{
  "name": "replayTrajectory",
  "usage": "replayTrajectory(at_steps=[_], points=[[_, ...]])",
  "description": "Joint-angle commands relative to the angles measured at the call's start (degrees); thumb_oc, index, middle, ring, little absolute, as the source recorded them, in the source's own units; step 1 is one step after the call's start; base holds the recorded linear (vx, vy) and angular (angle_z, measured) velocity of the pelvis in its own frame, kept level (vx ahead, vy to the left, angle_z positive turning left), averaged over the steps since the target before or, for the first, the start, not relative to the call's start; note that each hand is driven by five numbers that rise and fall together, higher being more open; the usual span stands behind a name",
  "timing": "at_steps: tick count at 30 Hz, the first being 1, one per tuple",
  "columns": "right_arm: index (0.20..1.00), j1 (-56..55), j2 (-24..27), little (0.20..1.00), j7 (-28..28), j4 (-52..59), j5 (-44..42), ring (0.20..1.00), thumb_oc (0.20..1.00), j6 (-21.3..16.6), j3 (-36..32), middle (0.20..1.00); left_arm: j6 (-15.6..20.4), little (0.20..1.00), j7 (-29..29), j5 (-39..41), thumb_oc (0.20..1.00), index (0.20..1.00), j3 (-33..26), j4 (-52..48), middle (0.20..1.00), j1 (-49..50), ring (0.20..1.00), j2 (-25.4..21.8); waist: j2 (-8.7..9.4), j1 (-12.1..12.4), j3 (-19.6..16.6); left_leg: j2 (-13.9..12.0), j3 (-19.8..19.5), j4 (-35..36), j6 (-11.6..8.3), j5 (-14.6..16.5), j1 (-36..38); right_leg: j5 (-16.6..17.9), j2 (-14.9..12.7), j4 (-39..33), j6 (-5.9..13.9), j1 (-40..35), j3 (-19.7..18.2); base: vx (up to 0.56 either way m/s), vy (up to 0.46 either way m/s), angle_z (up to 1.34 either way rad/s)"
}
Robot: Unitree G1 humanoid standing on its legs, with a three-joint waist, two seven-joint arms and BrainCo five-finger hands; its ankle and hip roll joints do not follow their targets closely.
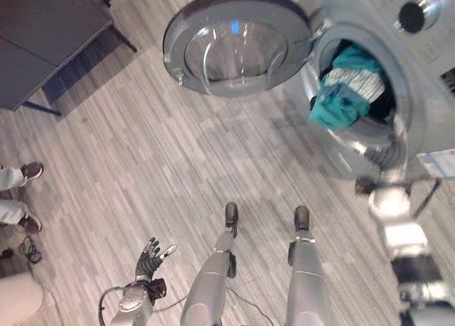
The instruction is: Grab the laundry basket,head to the washer,open it,put in the laundry and shut it.
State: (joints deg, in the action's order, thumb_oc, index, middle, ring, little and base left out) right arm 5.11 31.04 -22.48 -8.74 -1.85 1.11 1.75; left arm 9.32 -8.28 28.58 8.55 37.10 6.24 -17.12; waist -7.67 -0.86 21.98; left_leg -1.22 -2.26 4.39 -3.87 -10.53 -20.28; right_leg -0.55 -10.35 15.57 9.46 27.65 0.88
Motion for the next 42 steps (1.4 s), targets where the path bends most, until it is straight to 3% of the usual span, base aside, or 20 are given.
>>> replayTrajectory(at_steps=[1,3,4,5,7,12,14,17,19,21,31,42], points=[[1.000,-1.9,3.5,1.000,7.4,2.5,3.6,1.000,1.000,-4.1,1.4,1.000,0.1,1.000,0.6,-4.5,1.000,1.000,-1.0,2.7,1.000,0.8,1.000,-2.2,2.19,1.1,-2.2,-1.1,0.7,0.6,-1.37,6.8,4.3,1.0,-1.4,-5.4,0.08,-5.4,0.7,0.09,0.054,-0.21],[1.000,-2.8,4.1,1.000,9.2,2.1,5.0,1.000,1.000,-4.3,2.9,1.000,0.1,1.000,0.8,-4.8,1.000,1.000,-1.8,3.1,1.000,0.8,1.000,-2.4,3.06,1.0,-2.9,-1.2,0.8,0.6,-1.20,7.2,5.6,1.1,-1.6,-6.2,0.25,-7.1,0.9,0.07,0.055,-0.16],[1.000,-3.9,4.4,1.000,13.6,1.1,0.1,1.000,1.000,-6.6,4.5,1.000,0.9,1.000,1.1,-4.7,1.000,1.000,-2.0,3.4,1.000,0.4,1.000,-2.8,4.30,0.9,-3.8,-1.4,1.0,0.6,-1.03,7.9,7.6,1.0,-1.8,-7.0,0.55,-9.6,1.2,0.11,0.050,-0.14],[1.000,-5.8,3.6,1.000,17.2,-1.9,-1.7,1.000,1.000,-6.5,7.5,1.000,0.4,1.000,2.3,-6.1,1.000,1.000,-2.1,4.0,1.000,0.6,1.000,-3.2,5.71,1.0,-5.7,-1.5,1.3,0.6,-0.57,8.4,10.2,1.4,-2.0,-7.9,0.71,-12.2,1.3,0.16,0.047,-0.09],[1.000,-6.5,5.1,1.000,21.8,-4.0,3.0,1.000,1.000,-5.0,11.0,1.000,0.0,1.000,3.9,-8.2,1.000,1.000,-2.9,6.0,1.000,0.1,1.000,-4.1,7.30,1.5,-7.9,-1.8,0.9,0.6,-0.17,9.5,12.8,1.4,-2.2,-9.0,1.01,-15.3,2.0,0.13,-0.005,-0.04],[1.000,-6.6,3.7,1.000,25.0,-9.8,10.6,1.000,1.000,-2.1,15.1,1.000,-0.8,1.000,3.8,-11.8,1.000,1.000,-3.1,12.2,1.000,-1.4,1.000,-4.8,9.57,1.7,-11.4,-2.2,1.4,-0.8,0.30,12.1,17.4,1.5,-2.2,-10.9,1.35,-20.3,2.6,0.10,-0.008,0.02],[1.000,-5.5,-0.1,1.000,25.1,-20.5,12.6,1.000,1.000,-1.0,16.7,1.000,-1.1,1.000,4.1,-13.7,1.000,1.000,-3.1,16.6,1.000,-2.1,1.000,-4.4,10.82,1.9,-14.0,-2.4,2.8,-1.5,0.68,14.0,20.3,2.0,-2.2,-12.4,1.66,-22.7,1.9,0.08,0.010,-0.13],[1.000,-5.4,-2.8,1.000,25.3,-28.0,15.7,1.000,1.000,0.6,17.6,1.000,-1.6,1.000,4.5,-15.1,1.000,1.000,-3.3,18.8,1.000,-2.3,1.000,-4.5,11.44,2.4,-15.6,-2.5,3.3,-2.1,0.88,15.1,21.9,1.9,-2.2,-13.3,1.77,-24.3,1.7,0.09,0.002,-0.28],[1.000,-2.9,-9.2,1.000,22.1,-45.8,13.6,1.000,1.000,2.2,16.0,1.000,-2.3,1.000,3.8,-16.5,1.000,1.000,-3.0,22.6,1.000,-3.5,1.000,-3.0,11.58,3.0,-17.9,-2.5,4.3,-2.2,1.46,16.6,24.8,2.1,-2.8,-14.2,2.28,-26.7,1.0,0.13,0.039,-0.28],[1.000,-2.6,-11.1,1.000,21.3,-49.0,11.7,1.000,1.000,2.3,15.1,1.000,-2.5,1.000,3.2,-16.5,1.000,1.000,-3.3,23.4,1.000,-3.6,1.000,-2.3,11.43,3.3,-18.6,-2.2,4.2,-2.3,1.78,17.2,26.0,2.0,-3.2,-14.3,2.41,-27.8,1.0,0.09,0.028,-0.25],[1.000,-2.0,-14.5,1.000,21.3,-51.7,8.0,1.000,1.000,2.3,16.5,1.000,-2.6,1.000,1.9,-13.9,1.000,1.000,-4.6,23.3,1.000,-3.0,1.000,0.7,11.62,4.1,-19.5,-2.3,2.3,-1.4,1.27,17.3,28.4,0.2,-3.9,-14.2,1.64,-31.0,2.5,0.06,-0.041,0.03],[1.000,-0.9,-13.4,1.000,20.9,-52.5,7.3,1.000,1.000,2.0,18.5,1.000,-3.3,1.000,2.7,-14.3,1.000,1.000,-0.6,22.8,1.000,-4.0,1.000,1.2,10.74,5.0,-18.5,-6.0,-3.0,-0.4,-2.14,12.2,23.9,-3.2,0.0,-14.2,-1.86,-31.8,7.2,-0.03,-0.141,0.26]])
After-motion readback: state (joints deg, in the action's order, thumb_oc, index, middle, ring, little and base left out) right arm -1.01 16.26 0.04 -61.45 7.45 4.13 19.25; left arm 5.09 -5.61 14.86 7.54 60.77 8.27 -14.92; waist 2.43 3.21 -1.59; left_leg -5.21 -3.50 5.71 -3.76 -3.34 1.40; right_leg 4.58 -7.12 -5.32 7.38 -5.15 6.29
